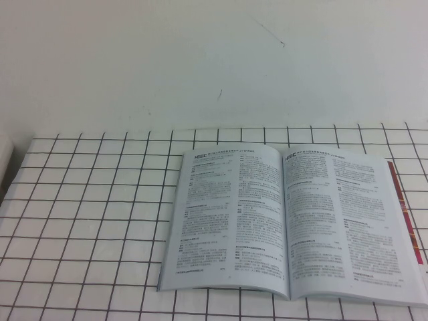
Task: Close book
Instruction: 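Close the open booklet and leave it lying on the table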
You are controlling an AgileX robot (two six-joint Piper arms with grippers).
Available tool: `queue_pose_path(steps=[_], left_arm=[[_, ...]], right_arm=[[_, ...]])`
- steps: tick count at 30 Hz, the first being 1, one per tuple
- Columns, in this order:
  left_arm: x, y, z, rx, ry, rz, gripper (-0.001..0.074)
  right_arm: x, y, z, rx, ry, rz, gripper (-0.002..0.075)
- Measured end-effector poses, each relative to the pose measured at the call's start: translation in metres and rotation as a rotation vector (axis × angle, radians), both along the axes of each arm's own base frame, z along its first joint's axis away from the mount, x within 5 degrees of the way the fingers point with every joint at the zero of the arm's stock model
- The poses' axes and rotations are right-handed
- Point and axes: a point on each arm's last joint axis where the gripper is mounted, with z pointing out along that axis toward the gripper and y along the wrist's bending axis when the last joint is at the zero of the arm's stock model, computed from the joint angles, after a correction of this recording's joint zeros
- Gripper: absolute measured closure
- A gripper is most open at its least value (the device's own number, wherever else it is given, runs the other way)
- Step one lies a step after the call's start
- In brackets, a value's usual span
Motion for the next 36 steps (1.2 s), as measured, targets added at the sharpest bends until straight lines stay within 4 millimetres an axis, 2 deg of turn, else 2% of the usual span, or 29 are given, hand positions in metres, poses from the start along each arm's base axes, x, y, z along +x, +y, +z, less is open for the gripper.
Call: queue_pose_path(steps=[6,11,14,18,22,25,31,36], left_arm=[[0.0,-0.001,0.0,-0.017,-0.005,-0.002,0.0738],[0.002,-0.003,0.008,-0.169,-0.105,-0.001,0.0738],[0.004,-0.002,0.021,-0.282,-0.244,0.022,0.0738],[0.002,0.005,0.039,-0.41,-0.454,0.08,0.0738],[-0.002,0.015,0.054,-0.48,-0.639,0.146,0.0738],[-0.005,0.018,0.058,-0.495,-0.705,0.171,0.0738],[-0.007,0.021,0.061,-0.518,-0.749,0.189,0.0738],[-0.018,0.028,0.077,-0.651,-0.988,0.204,0.0738]], right_arm=[[0.0,0.0,0.0,0.0,0.0,0.0,0.0729],[0.002,0.0,0.003,0.001,-0.052,0.003,0.0729],[0.004,0.001,0.014,0.009,-0.18,0.011,0.0729],[0.005,0.003,0.038,0.033,-0.449,0.027,0.0729],[0.0,0.004,0.058,0.052,-0.67,0.041,0.0729],[-0.003,0.004,0.065,0.06,-0.754,0.046,0.0729],[-0.005,0.004,0.07,0.098,-0.809,0.053,0.0729],[-0.017,0.004,0.088,0.155,-1.04,0.079,0.0729]])
